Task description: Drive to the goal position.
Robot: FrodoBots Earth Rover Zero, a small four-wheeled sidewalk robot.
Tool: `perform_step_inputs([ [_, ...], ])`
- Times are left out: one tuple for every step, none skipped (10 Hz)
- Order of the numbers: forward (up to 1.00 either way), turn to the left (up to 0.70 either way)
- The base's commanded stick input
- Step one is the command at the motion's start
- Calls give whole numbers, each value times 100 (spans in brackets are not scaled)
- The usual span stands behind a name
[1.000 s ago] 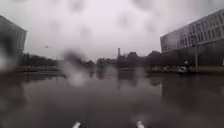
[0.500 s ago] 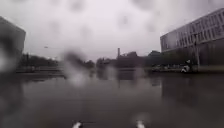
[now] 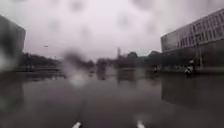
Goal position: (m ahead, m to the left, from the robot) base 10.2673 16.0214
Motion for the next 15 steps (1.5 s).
perform_step_inputs([
  [70, 1],
  [70, 1],
  [70, 1],
  [70, 1],
  [70, 1],
  [70, 1],
  [70, 1],
  [70, 1],
  [70, 1],
  [70, 1],
  [70, 1],
  [70, 1],
  [70, 1],
  [70, 1],
  [70, 1],
])
